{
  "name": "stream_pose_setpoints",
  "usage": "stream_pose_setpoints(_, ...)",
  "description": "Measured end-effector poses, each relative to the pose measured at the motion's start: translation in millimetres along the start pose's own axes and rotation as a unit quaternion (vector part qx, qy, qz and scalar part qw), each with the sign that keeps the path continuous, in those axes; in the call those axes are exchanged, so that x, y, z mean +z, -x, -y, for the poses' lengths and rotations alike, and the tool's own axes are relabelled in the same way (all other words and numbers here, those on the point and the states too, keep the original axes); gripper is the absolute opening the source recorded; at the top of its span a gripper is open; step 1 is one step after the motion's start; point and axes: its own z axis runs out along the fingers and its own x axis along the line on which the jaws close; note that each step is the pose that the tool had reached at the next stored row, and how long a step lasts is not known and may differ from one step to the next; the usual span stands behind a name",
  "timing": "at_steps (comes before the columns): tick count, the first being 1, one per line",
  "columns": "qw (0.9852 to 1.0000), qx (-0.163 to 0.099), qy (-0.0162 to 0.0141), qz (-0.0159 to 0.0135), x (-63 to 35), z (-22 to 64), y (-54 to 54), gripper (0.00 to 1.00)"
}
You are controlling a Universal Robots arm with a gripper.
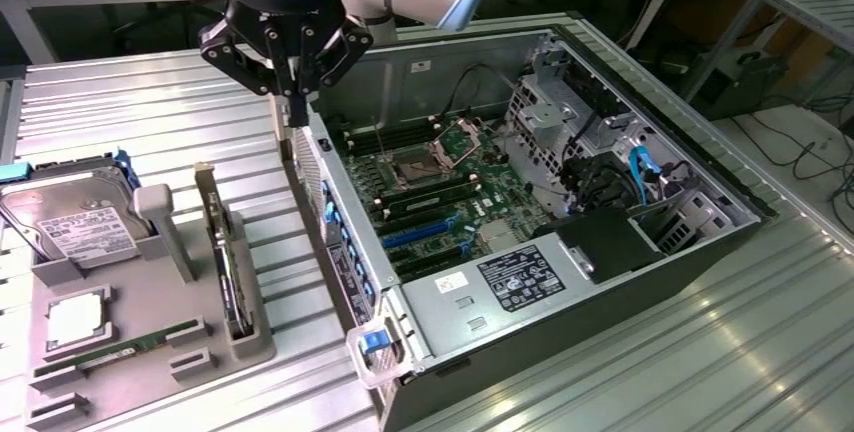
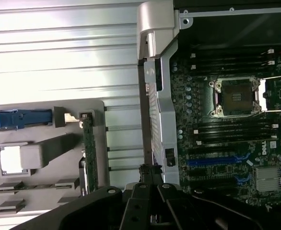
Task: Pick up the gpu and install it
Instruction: 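Reach for the gpu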
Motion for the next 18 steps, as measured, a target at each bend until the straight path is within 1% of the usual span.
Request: stream_pose_setpoints(18, 1.0, -0.001, 0.0, 0.0, -0.2, 3.7, -12.4, 0.11)
